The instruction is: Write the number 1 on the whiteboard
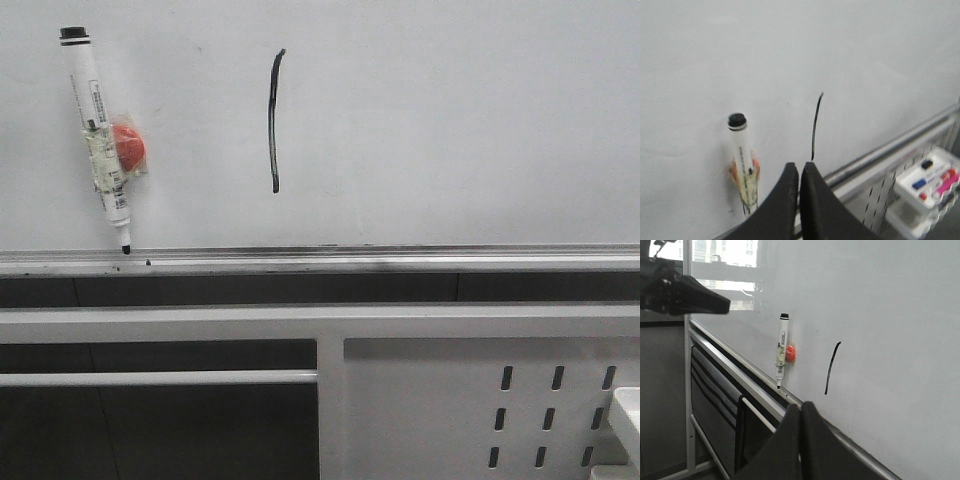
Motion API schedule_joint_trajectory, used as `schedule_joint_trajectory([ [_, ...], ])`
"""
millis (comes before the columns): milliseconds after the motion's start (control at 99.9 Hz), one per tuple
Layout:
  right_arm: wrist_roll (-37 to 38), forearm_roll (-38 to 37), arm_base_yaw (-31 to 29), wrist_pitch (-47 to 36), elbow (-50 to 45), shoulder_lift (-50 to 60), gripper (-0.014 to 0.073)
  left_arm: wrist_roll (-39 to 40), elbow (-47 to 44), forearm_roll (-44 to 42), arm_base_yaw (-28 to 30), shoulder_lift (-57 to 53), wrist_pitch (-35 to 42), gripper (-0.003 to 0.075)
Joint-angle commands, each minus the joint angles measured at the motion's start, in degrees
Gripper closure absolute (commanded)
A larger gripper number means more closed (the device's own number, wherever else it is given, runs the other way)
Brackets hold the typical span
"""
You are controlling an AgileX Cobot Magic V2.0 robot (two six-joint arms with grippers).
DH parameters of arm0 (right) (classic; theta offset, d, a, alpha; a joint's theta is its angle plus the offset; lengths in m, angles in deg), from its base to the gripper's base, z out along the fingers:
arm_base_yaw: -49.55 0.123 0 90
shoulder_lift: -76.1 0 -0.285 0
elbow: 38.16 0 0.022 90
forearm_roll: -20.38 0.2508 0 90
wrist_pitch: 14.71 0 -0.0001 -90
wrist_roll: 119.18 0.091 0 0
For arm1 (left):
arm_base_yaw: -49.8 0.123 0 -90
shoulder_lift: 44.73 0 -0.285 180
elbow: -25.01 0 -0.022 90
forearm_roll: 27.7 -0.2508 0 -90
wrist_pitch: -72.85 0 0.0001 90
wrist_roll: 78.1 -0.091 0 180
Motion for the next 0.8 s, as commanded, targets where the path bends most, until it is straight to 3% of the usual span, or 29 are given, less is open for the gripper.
schedule_joint_trajectory([
  [0,-0.24,-0.09,-0.50,-3.83,1.36,-0.29,0.0663,1.07,1.89,2.64,0.22,-6.55,0.64,0.0740],
  [150,-0.24,-0.09,-0.50,-3.83,1.36,-0.29,0.0663,-0.05,1.89,-6.36,0.46,-15.18,-3.88,0.0740],
  [390,-0.24,-0.09,-0.50,-3.80,1.36,-0.29,0.0663,0.47,1.20,-8.04,0.61,-20.37,-16.43,0.0740],
  [481,-0.24,-0.09,-0.50,-3.80,1.36,-0.29,0.0663,0.47,-0.21,-8.15,2.15,-22.07,-16.58,0.0740],
  [671,-0.24,-0.09,-0.50,-3.80,1.36,-0.29,0.0663,0.47,-4.34,-7.43,11.77,-32.46,-13.25,0.0740],
  [791,-0.24,-0.09,-0.50,-3.67,1.36,-0.29,0.0663,0.47,-4.82,-6.12,16.70,-29.72,-10.89,0.0740],
])
